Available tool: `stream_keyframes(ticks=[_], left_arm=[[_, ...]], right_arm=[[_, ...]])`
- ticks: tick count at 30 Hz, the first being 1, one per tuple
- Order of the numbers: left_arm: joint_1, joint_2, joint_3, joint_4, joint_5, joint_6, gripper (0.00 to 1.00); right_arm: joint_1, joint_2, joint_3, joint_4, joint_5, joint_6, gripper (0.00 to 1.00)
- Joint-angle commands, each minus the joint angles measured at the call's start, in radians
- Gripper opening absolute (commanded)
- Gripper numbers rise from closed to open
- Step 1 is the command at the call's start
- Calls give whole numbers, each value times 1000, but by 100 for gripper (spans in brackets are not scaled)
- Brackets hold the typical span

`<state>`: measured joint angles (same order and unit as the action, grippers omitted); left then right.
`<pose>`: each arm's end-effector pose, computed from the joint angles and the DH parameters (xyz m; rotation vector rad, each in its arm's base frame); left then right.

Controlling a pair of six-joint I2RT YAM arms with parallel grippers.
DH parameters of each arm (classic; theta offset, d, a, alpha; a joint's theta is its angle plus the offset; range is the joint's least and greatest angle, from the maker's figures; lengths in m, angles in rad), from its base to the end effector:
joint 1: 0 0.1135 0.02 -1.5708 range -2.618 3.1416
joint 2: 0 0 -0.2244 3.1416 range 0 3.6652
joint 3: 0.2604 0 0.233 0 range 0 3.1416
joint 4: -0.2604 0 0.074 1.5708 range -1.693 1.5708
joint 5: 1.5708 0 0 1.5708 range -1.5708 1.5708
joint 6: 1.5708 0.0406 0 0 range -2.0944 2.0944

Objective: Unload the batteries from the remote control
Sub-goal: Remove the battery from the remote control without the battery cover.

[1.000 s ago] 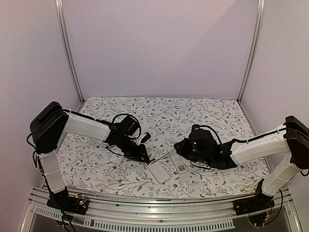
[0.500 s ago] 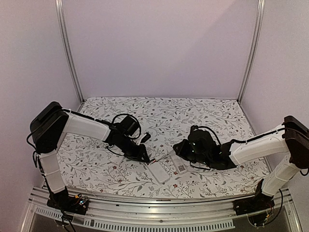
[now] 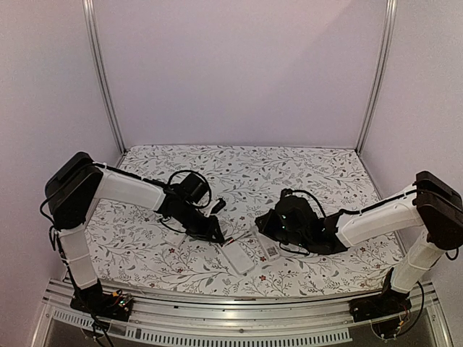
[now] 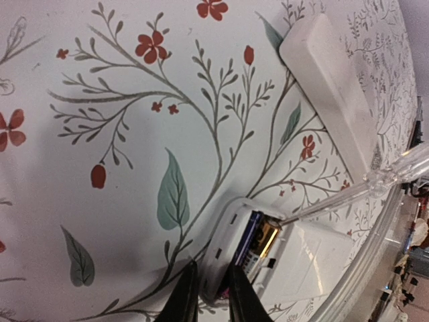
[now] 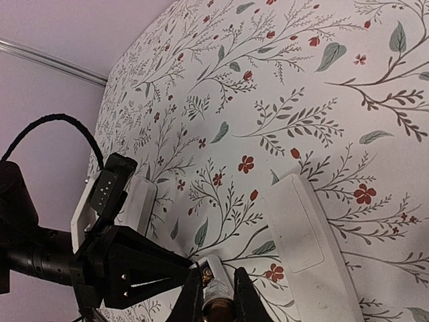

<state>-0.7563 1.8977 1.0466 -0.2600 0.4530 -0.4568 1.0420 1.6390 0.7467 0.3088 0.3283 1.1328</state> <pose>0.2312 -0.2425 0.0972 0.5824 2.8206 -0.9282 0.1713 0.2672 0.1378 0.3033 2.2447 0.9012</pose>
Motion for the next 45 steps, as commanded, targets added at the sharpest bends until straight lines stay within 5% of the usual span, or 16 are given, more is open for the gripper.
stream_keyframes(ticks=[1,21,45], left_arm=[[-2,37,3,-18,-25,5,15],[64,-3,-20,28,26,-24,16],[209,-152,-26,36,-40,-13,32]], right_arm=[[4,29,15,44,38,-7,0],[-11,75,33,144,-36,-1,0],[2,145,89,172,-111,1,0]])
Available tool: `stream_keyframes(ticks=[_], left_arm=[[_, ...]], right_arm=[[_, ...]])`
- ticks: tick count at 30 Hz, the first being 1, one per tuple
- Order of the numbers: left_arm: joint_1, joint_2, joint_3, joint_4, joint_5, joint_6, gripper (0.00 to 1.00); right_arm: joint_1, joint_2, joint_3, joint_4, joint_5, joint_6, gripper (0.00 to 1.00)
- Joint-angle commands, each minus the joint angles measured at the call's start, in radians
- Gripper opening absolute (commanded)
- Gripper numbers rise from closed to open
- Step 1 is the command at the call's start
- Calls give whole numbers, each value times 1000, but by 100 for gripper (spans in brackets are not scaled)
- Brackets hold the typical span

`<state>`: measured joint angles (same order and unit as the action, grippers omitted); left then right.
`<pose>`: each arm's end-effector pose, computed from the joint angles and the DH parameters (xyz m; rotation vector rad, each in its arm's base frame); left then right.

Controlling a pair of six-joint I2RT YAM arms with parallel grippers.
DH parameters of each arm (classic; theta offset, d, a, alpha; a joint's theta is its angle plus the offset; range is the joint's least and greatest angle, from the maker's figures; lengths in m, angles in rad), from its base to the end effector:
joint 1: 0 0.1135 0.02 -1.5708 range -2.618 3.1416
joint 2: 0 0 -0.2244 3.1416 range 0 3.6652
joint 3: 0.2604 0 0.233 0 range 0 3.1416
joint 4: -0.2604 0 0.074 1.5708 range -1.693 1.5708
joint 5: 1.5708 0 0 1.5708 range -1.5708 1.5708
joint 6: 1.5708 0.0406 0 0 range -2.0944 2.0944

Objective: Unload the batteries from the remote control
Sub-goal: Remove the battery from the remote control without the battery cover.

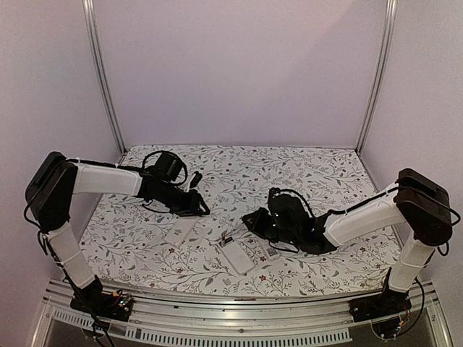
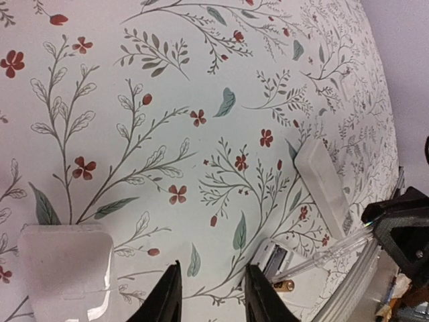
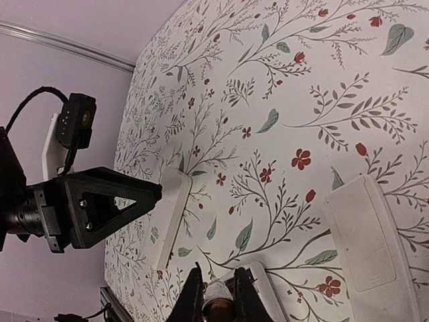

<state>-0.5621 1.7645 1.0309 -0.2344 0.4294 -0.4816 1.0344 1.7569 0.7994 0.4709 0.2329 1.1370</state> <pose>0.2732 -0.1920 0.1362 0.2894 2.6710 -0.9221 0.1821 0.2879 0.1314 0.2711 2.2176 1.0658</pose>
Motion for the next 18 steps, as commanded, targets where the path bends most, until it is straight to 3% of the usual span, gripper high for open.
stream_keyframes(ticks=[1,18], left_arm=[[13,-19,-11,10,-13,10,32],[14,-13,-11,12,-1,9,33]], right_arm=[[14,31,40,10,-18,-3,0],[48,98,105,6,-53,-1,0]])
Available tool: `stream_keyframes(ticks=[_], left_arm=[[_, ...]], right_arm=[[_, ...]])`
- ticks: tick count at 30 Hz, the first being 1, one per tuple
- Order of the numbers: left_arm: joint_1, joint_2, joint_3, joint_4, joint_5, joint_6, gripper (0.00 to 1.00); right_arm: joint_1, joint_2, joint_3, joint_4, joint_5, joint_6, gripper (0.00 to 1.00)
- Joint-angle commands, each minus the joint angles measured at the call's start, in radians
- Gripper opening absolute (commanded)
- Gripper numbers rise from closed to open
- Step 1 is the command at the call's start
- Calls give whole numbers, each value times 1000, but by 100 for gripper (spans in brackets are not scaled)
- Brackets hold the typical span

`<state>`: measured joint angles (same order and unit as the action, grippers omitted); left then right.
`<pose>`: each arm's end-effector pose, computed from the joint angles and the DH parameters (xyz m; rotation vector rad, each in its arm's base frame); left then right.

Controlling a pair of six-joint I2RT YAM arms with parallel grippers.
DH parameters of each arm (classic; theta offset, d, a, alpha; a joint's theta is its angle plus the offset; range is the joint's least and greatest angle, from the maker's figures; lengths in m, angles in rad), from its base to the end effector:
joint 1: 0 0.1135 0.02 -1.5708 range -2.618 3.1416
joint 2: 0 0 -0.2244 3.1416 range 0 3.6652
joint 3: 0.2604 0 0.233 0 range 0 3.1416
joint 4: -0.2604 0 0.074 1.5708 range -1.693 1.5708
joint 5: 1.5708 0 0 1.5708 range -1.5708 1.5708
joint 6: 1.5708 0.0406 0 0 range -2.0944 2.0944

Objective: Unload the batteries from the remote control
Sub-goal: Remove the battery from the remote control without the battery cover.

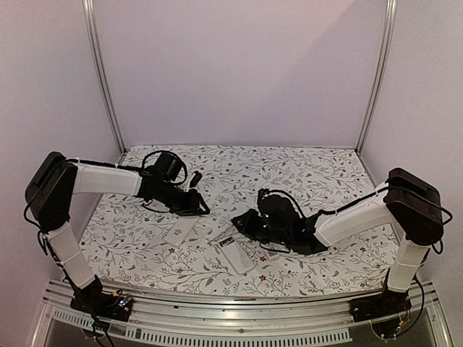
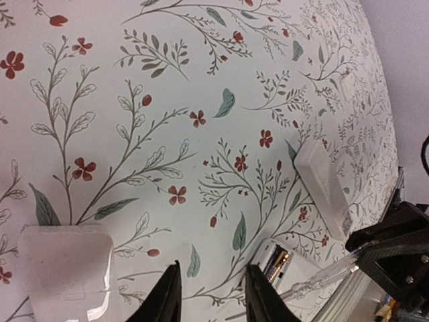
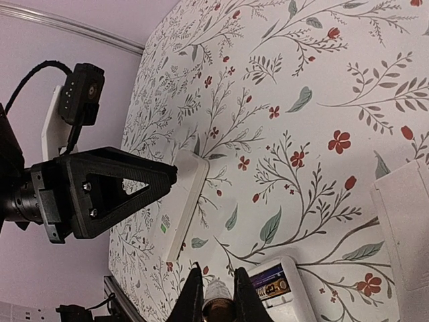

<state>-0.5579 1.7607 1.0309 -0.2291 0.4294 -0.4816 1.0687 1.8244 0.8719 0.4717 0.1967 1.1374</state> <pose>0.2743 -0.1911 0.1377 0.2856 2.6610 -0.9242 0.1786 0.3088 0.1294 0.2118 2.2445 1.1177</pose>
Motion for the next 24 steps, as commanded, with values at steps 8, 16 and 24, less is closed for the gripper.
stream_keyframes(ticks=[8,16,24], left_arm=[[-8,-8,-18,9,4,17,34],[-72,33,-9,7,25,21,35],[-76,30,-9,7,2,25,35]], right_arm=[[16,-65,-13,-100,128,-37,0],[14,-269,-122,-258,258,-37,0],[14,-270,-149,-251,223,10,0]])
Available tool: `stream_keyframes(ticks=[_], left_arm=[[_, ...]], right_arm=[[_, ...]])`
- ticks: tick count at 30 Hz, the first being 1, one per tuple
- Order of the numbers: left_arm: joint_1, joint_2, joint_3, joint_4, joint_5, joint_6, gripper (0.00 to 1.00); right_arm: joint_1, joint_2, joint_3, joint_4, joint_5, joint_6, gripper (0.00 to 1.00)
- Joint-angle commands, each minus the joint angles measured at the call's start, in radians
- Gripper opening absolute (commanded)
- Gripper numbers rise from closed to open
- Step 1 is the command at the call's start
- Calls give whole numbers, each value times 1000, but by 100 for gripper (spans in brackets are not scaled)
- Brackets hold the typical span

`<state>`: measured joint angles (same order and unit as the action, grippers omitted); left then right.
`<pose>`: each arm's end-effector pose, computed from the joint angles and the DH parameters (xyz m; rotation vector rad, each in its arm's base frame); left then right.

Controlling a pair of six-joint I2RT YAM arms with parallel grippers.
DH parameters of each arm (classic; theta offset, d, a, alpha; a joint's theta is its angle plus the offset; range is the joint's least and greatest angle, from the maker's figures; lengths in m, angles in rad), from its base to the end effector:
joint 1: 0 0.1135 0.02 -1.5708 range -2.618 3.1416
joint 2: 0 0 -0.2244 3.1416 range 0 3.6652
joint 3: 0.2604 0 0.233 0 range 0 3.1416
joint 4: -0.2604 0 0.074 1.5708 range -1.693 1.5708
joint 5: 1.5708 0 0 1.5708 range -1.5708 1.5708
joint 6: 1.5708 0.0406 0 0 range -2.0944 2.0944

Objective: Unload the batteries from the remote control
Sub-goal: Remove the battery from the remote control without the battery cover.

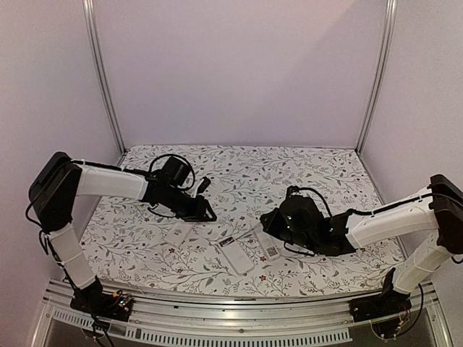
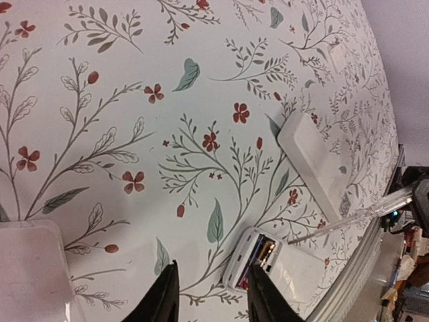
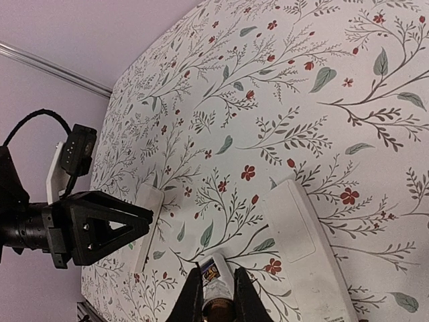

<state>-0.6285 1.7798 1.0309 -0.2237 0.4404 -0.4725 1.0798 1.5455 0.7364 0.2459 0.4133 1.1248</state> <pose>0.2605 -0.2108 0.1322 0.3963 2.6777 -0.9507 0.1592 0.2632 0.1569 0.3030 2.1890 0.8719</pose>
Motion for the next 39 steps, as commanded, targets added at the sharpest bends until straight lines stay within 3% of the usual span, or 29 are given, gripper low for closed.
stream_keyframes(ticks=[1,39], left_arm=[[-5,11,-9,2,-8,17,35],[-5,11,-6,-5,-14,17,35]], right_arm=[[4,13,-14,-21,4,24,0],[2,151,48,173,-52,24,0]])
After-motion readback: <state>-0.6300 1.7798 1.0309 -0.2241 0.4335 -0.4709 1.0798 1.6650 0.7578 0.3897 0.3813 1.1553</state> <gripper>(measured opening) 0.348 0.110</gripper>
